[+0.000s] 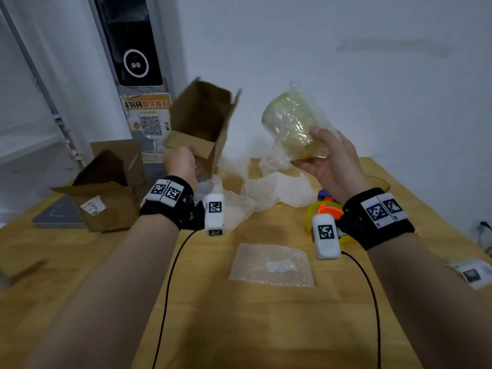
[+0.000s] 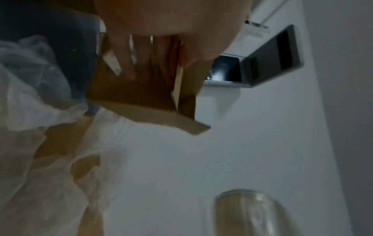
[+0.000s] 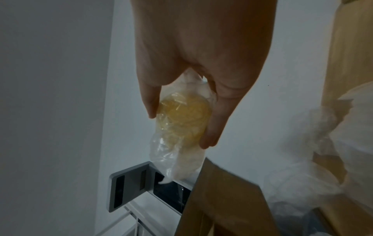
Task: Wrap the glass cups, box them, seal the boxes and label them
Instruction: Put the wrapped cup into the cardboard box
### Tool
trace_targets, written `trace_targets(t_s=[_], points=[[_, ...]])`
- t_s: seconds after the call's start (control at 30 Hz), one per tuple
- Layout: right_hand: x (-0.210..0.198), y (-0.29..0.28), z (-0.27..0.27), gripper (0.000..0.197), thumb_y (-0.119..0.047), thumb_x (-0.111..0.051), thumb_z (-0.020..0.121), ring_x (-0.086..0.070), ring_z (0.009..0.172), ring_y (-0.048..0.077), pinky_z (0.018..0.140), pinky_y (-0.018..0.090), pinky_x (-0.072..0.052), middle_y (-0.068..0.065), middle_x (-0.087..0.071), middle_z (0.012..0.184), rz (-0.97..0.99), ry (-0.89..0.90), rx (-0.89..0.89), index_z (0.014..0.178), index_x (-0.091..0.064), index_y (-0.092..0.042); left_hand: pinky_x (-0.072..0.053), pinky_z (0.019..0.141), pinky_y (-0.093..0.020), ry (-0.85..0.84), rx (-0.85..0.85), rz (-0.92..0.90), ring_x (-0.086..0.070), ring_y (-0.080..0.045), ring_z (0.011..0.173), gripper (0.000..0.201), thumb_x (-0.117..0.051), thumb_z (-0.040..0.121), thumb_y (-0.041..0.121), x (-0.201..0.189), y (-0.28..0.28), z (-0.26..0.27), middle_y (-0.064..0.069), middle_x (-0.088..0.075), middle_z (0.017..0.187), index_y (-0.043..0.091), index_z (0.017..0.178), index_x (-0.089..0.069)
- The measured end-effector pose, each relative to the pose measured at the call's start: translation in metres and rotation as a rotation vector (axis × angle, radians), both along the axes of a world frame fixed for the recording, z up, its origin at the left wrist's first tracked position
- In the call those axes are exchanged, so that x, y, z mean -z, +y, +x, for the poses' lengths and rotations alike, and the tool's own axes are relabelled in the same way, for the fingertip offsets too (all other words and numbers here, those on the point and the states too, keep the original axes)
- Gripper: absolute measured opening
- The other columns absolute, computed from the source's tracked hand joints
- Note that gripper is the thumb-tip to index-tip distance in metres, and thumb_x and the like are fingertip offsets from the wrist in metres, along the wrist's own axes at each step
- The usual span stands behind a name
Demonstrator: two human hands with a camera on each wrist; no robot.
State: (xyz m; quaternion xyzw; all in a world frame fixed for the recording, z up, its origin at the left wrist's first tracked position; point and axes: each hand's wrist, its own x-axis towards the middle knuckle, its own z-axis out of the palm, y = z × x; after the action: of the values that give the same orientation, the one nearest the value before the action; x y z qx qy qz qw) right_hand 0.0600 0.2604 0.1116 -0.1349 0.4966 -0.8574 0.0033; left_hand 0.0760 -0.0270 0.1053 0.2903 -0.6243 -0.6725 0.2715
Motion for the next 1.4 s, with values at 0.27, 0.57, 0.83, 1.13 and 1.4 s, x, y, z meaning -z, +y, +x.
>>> trace_targets(t_s=[0.27, 0.57, 0.83, 1.13, 1.4], points=[[-0.020, 0.024, 0.013, 0.044, -0.015, -0.071, 0.093, -0.068, 0.117, 0.042, 0.091, 0.061, -0.058, 0.021, -0.066, 0.133, -0.044, 0.138, 0.043, 0.134, -0.059, -0.005, -0.062, 0.078, -0.050, 0.157, 0.246, 0.248, -0.071, -0.026, 0.083, 0.025, -0.034, 0.111, 0.017, 0.001, 0.054, 0.009, -0.008, -0.065, 0.098, 0.016, 0.100, -0.056], [-0.022, 0.027, 0.014, 0.035, -0.019, -0.072, 0.094, -0.069, 0.111, 0.047, 0.087, 0.069, -0.056, 0.019, -0.068, 0.128, 0.013, 0.106, 0.009, 0.126, -0.062, -0.009, -0.059, 0.052, -0.040, -0.128, 0.374, 0.033, -0.070, -0.037, 0.080, 0.015, -0.045, 0.107, 0.012, 0.024, 0.045, 0.016, -0.018, -0.065, 0.102, 0.005, 0.108, -0.058], [0.008, 0.003, 0.009, 0.037, -0.037, -0.075, 0.089, -0.071, 0.110, 0.043, 0.091, 0.069, -0.052, 0.011, -0.068, 0.133, 0.185, -0.049, -0.096, 0.121, -0.064, -0.022, -0.053, 0.086, -0.043, -0.155, 0.275, -0.333, -0.059, -0.025, 0.115, 0.035, -0.061, 0.094, 0.008, 0.039, 0.029, 0.014, -0.006, -0.060, 0.122, 0.014, 0.128, -0.057], [-0.007, 0.009, 0.011, 0.032, -0.036, -0.077, 0.087, -0.073, 0.082, 0.027, 0.078, 0.047, -0.046, 0.002, -0.077, 0.109, 0.333, 0.039, 0.111, 0.117, -0.070, -0.027, -0.049, 0.105, -0.036, -0.260, 0.649, -0.741, -0.062, -0.017, 0.116, 0.027, -0.077, 0.090, 0.024, 0.030, 0.043, 0.015, 0.005, -0.070, 0.117, 0.027, 0.117, -0.076], [0.010, 0.042, -0.001, 0.047, -0.036, -0.085, 0.075, -0.071, 0.085, 0.028, 0.078, 0.048, -0.040, 0.000, -0.077, 0.110, 0.376, 0.003, 0.122, 0.120, -0.070, -0.036, -0.049, 0.109, -0.041, -0.315, 0.716, -0.741, -0.054, -0.018, 0.129, 0.114, -0.087, 0.047, 0.077, 0.057, 0.024, 0.015, 0.005, -0.056, 0.142, 0.028, 0.145, -0.055]])
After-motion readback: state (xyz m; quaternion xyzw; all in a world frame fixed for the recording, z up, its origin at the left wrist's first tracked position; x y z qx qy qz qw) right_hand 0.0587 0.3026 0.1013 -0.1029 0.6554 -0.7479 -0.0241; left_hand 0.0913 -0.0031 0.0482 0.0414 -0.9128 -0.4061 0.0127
